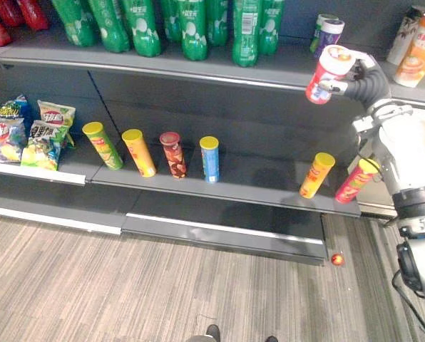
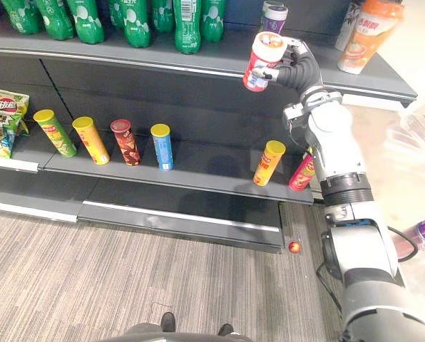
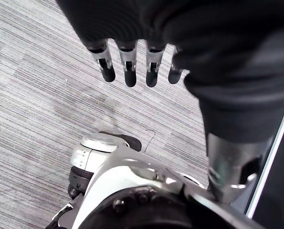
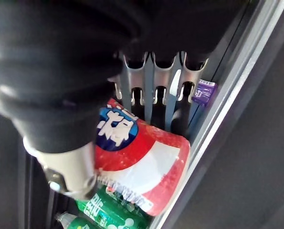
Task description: Put the gum and the chips on the shelf.
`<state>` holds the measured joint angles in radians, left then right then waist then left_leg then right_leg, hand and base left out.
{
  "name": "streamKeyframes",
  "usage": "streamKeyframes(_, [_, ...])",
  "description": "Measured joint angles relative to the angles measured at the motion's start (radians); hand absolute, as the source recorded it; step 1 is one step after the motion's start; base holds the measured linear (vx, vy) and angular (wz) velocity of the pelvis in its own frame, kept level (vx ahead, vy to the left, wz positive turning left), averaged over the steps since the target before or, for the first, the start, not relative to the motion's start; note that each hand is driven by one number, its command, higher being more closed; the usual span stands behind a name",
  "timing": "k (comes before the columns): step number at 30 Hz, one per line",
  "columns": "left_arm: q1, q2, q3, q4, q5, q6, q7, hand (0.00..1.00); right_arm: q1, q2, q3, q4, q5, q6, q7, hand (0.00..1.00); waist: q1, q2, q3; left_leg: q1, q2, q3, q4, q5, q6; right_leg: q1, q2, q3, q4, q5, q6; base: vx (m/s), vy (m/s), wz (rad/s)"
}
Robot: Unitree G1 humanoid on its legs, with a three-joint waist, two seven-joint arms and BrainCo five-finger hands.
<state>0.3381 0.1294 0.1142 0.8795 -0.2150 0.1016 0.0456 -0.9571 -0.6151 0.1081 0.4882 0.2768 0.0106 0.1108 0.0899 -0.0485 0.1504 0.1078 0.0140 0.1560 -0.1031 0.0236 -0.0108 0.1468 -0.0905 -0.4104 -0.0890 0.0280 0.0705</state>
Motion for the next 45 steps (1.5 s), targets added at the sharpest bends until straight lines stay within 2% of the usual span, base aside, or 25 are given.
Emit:
streamKeyframes(10, [-0.001, 0.004, -0.002, 0.001, 0.0, 0.002, 0.0, 0.0, -0.069, -0.004, 0.044, 0.173, 0.007, 0.019, -0.047, 1.0, 0.009, -0.003, -0.002, -0.001, 0.002, -0.026, 0.0, 0.01, 0.0, 0.013, 0.003, -0.025, -0.001, 0.0, 0.0, 0.0, 0.004, 0.07])
streamKeyframes(15, [-0.007, 0.015, -0.025, 0.0, -0.001, 0.012, 0.0, 0.0, -0.123, -0.018, 0.058, 0.24, 0.007, 0.034, -0.082, 1.0, 0.03, -0.003, -0.002, -0.005, 0.004, -0.034, 0.0, 0.012, 0.0, 0.015, 0.005, -0.033, -0.001, -0.001, -0.002, -0.01, 0.008, 0.05])
streamKeyframes(21, [-0.019, 0.021, -0.032, 0.001, -0.002, 0.019, 0.0, 0.0, -0.161, -0.041, 0.079, 0.304, 0.008, 0.047, -0.086, 1.0, 0.046, -0.005, 0.001, -0.013, 0.003, -0.046, 0.0, 0.014, 0.0, 0.015, 0.005, -0.047, -0.001, -0.001, -0.001, 0.02, 0.019, 0.07])
streamKeyframes(24, [-0.021, 0.023, -0.038, 0.0, -0.007, 0.02, 0.0, 0.0, -0.178, -0.054, 0.081, 0.322, 0.008, 0.047, -0.113, 1.0, 0.051, -0.004, 0.008, -0.018, 0.002, -0.056, 0.0, 0.015, -0.001, 0.014, 0.005, -0.057, -0.001, -0.002, -0.003, 0.03, 0.014, 0.09])
streamKeyframes(32, [-0.039, 0.024, -0.04, -0.002, -0.007, 0.016, 0.0, 0.0, -0.247, -0.057, 0.098, 0.335, 0.005, 0.049, -0.144, 1.0, 0.054, -0.002, 0.06, -0.036, 0.002, -0.059, 0.0, 0.019, -0.002, -0.009, 0.003, -0.061, 0.01, -0.006, -0.008, 0.02, 0.011, 0.01])
streamKeyframes(35, [-0.041, 0.025, -0.05, -0.004, -0.007, 0.016, 0.001, 0.0, -0.281, -0.058, 0.098, 0.356, -0.003, 0.05, -0.161, 1.0, 0.054, 0.007, 0.074, -0.047, 0.002, -0.064, 0.004, 0.025, 0.001, -0.022, -0.001, -0.071, 0.025, -0.008, -0.01, 0.05, 0.026, 0.04])
streamKeyframes(40, [-0.063, 0.026, -0.051, -0.017, -0.019, 0.017, 0.001, 0.0, -0.35, -0.097, 0.098, 0.375, -0.003, 0.042, -0.205, 1.0, 0.055, 0.014, 0.131, -0.074, 0.002, -0.071, 0.004, 0.027, -0.004, -0.059, -0.011, -0.08, 0.063, -0.024, -0.013, 0.0, 0.026, 0.07])
streamKeyframes(45, [-0.067, 0.027, -0.061, -0.022, -0.019, 0.016, -0.002, 0.0, -0.376, -0.118, 0.098, 0.383, -0.003, 0.001, -0.241, 1.0, 0.059, 0.019, 0.16, -0.089, 0.003, -0.066, 0.007, 0.03, -0.004, -0.091, -0.019, -0.077, 0.098, -0.04, -0.014, 0.04, 0.014, 0.01])
